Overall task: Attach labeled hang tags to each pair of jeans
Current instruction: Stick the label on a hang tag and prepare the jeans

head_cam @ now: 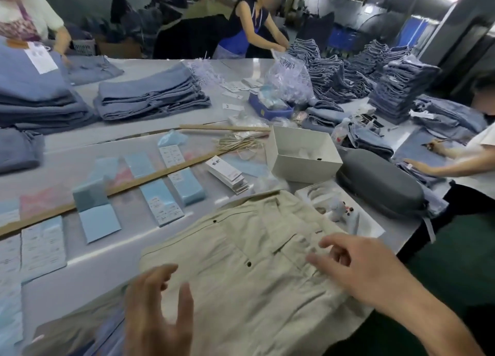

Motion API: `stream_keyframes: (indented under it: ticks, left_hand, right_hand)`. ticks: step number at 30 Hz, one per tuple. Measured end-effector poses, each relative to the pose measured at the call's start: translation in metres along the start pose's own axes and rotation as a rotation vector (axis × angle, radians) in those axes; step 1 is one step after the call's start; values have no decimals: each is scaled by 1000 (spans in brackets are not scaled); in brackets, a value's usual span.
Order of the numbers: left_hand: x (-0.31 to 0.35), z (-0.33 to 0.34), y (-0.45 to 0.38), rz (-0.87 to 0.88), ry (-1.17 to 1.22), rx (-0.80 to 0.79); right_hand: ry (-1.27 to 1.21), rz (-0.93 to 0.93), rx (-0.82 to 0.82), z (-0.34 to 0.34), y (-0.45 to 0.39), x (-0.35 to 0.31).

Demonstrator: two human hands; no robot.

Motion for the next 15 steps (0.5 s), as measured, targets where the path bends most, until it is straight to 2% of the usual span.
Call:
stream_keyframes:
  ticks: [1,2,3,6,7,9,11,15]
  left_hand:
    - [10,11,-6,62,47,-45]
    - [28,23,-17,132,100,-111]
    - [47,36,-28,191,134,-179]
    - [97,69,-54,358,169,-401]
    - [107,80,-57,402,135,-489]
    - [119,98,-54,498,-1,-637]
    - [119,107,-48,559,-85,-694]
    - [94,111,-40,487,-118,-775]
  right_hand:
    - [105,-21,-25,11,12,-12]
    - [197,-77,28,18,23,-27]
    - [222,-171,147,21,34,-42]
    - [148,-402,659,20,75,-66]
    - [145,-427,738,26,83,-64]
    - [154,-471,800,35,93,-64]
    - [155,-468,814,39,96,-61]
    - [91,-495,823,35,104,-46]
Point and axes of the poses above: each hand's wrist, its own y-axis away from the middle knuckle, its own z-axis out of the palm, x = y × z, the point moved 7 cm from there along -y, towards the middle knuckle, and after that the axes turned 7 degrees about z, right-handed, at the moved point
